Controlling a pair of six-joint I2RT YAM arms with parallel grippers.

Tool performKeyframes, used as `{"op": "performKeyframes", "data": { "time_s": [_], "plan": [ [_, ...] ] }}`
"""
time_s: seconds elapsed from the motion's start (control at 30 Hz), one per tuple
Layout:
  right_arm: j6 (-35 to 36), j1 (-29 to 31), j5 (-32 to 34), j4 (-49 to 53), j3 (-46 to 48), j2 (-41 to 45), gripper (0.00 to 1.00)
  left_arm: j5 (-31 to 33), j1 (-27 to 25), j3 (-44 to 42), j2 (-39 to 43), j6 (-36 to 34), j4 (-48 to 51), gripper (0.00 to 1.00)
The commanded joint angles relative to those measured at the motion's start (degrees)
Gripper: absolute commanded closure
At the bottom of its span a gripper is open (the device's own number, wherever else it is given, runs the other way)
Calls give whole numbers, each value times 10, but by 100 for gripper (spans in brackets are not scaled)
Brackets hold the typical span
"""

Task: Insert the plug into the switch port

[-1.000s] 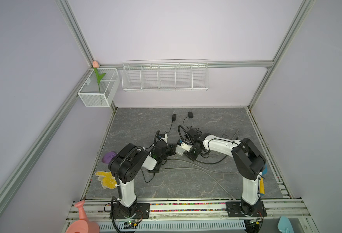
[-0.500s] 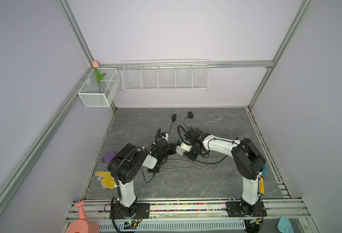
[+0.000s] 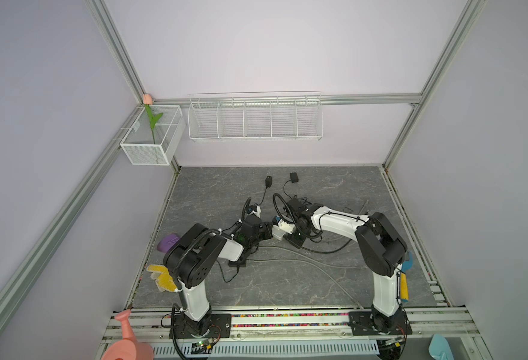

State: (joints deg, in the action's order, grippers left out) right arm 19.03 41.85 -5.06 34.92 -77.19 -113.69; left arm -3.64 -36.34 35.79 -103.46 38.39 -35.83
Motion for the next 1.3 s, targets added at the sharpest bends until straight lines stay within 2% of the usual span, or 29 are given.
{"op": "performKeyframes", "data": {
  "time_s": [0.0,0.3,0.67,0.83,1.03,1.27],
  "plan": [
    [35,27,-35,-413,-6,13,93,-227,-81,-16,-15,0,167,87],
    [46,30,53,-330,49,48,91,-211,-44,10,17,-21,227,87],
    [28,29,86,-294,96,92,82,-170,-18,15,99,-47,306,82],
    [28,28,114,-266,111,117,80,-161,8,15,138,-62,340,80],
    [20,28,114,-260,147,155,76,-148,48,8,203,-75,380,78],
    [8,28,133,-252,171,161,75,-121,77,4,288,-91,442,76]
  ]
}}
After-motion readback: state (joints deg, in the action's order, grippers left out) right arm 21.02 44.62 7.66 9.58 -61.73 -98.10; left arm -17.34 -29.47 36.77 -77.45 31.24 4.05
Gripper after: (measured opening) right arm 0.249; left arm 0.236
